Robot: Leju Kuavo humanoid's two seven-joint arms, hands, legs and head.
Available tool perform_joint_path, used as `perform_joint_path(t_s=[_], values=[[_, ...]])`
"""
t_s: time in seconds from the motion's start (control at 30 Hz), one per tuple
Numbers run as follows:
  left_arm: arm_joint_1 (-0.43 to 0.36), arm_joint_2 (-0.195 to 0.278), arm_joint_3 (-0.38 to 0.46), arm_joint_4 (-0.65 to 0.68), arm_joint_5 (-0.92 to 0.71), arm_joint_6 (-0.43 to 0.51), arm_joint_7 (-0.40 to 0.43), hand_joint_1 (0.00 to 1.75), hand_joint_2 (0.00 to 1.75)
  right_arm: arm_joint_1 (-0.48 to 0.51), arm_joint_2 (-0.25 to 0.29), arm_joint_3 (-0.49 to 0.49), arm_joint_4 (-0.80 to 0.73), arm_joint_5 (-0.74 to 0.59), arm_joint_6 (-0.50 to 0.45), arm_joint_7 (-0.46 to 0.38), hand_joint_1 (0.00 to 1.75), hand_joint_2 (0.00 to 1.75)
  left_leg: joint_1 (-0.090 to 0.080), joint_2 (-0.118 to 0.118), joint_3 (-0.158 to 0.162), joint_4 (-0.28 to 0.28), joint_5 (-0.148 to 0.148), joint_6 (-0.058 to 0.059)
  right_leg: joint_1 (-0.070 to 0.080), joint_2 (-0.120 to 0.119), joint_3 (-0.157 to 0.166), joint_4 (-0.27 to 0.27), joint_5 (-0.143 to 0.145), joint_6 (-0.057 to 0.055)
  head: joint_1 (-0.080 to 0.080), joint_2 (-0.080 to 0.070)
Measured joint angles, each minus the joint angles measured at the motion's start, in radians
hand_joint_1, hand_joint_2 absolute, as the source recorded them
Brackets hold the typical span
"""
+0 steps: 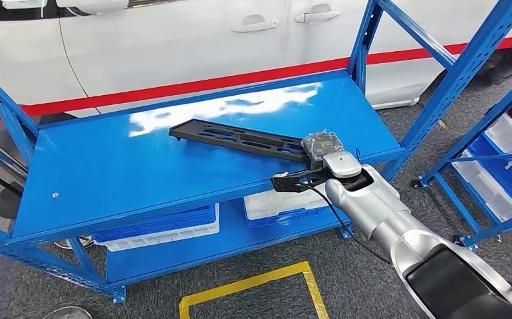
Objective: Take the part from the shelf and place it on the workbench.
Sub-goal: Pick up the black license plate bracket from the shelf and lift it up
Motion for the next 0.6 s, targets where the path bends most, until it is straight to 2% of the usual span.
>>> perform_joint_path(t_s=[0.17,0.3,0.6], values=[[0.000,0.000,0.001,0.000,0.000,0.000,-0.010,0.00,0.00,0.000,0.001,0.000,0.000,0.000,-0.008,0.000,1.75,1.75,0.000,0.000,0.000,0.000,0.000,0.000,0.000,0.000,0.000,0.000,0.000,0.000,0.000,0.000],[0.000,0.000,0.004,0.000,0.001,-0.002,-0.033,0.00,1.75,-0.001,0.000,0.000,-0.023,0.011,-0.037,0.004,1.75,1.75,0.000,0.000,-0.001,0.001,0.000,0.000,0.000,0.000,0.000,0.000,0.000,0.000,0.000,0.000],[0.001,-0.005,0.026,0.000,0.004,-0.008,-0.080,0.00,1.75,-0.033,-0.059,-0.023,-0.296,0.065,0.024,0.086,1.75,1.75,0.000,0.000,-0.004,0.001,0.000,0.001,0.000,0.001,-0.004,0.000,0.001,0.002,0.000,0.000]])
